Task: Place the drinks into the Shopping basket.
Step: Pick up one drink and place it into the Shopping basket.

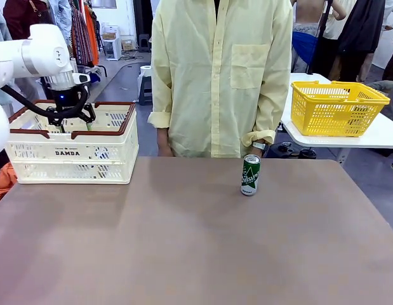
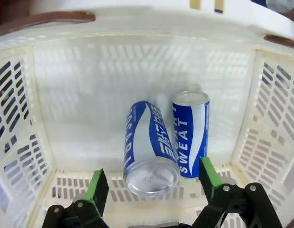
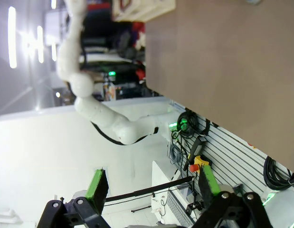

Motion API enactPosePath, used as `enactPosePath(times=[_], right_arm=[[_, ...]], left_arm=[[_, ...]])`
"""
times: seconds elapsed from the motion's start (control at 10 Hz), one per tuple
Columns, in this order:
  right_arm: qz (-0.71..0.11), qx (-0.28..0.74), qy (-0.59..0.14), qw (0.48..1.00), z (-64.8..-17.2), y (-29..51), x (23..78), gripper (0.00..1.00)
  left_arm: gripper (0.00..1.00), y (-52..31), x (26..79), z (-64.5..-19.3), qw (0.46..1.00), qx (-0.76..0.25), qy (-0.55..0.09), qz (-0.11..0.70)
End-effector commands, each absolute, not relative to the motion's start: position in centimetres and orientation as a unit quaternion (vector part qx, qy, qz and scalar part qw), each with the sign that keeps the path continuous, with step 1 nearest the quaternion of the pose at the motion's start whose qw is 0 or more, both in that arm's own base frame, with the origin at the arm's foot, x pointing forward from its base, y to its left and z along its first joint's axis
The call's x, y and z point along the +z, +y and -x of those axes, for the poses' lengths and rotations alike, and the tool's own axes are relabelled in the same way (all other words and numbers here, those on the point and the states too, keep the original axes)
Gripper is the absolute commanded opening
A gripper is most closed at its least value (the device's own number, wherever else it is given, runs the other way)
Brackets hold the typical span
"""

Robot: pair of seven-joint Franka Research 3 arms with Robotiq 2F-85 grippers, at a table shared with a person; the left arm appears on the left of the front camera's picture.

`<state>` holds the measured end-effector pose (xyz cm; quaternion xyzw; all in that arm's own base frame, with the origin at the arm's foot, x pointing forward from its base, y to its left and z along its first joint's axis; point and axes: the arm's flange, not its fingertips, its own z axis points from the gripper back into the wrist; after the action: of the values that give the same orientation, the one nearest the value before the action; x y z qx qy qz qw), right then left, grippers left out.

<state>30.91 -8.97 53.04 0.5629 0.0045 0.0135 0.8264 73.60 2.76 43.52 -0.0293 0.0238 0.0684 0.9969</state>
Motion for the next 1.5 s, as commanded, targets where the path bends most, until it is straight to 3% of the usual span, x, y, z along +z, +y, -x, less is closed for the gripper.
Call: enactPosePath(times=[0.0, 0.4, 0.7, 1.0, 1.1, 1.2, 1.3, 1.4], right_arm=[[-0.557, 0.025, 0.003, 0.830, -30.7, -9.2, 53.1, 1.00], [-0.557, 0.025, 0.003, 0.830, -30.7, -9.2, 53.1, 1.00], [-0.557, 0.025, 0.003, 0.830, -30.7, -9.2, 53.1, 1.00], [-0.557, 0.025, 0.003, 0.830, -30.7, -9.2, 53.1, 1.00], [-0.557, 0.025, 0.003, 0.830, -30.7, -9.2, 53.1, 1.00], [-0.557, 0.025, 0.003, 0.830, -30.7, -9.2, 53.1, 1.00], [-0.557, 0.025, 0.003, 0.830, -30.7, -9.2, 53.1, 1.00], [-0.557, 0.025, 0.003, 0.830, -30.7, -9.2, 53.1, 1.00]], left_arm=[[1.00, 3.0, 44.5, -72.1, 0.996, 0.075, 0.019, 0.035], [1.00, 5.9, 54.0, -65.5, 0.991, 0.051, -0.053, 0.112], [1.00, 9.0, 59.2, -57.5, 0.973, -0.032, -0.043, 0.222], [1.00, 14.0, 57.4, -50.9, 0.908, -0.066, -0.089, 0.405], [1.00, 15.8, 54.6, -48.8, 0.877, -0.052, -0.111, 0.465], [1.00, 16.7, 51.7, -47.3, 0.839, -0.116, -0.106, 0.521], [1.00, 17.6, 49.5, -47.6, 0.819, -0.090, -0.107, 0.557], [1.00, 17.4, 49.2, -49.3, 0.821, -0.135, -0.061, 0.551]])
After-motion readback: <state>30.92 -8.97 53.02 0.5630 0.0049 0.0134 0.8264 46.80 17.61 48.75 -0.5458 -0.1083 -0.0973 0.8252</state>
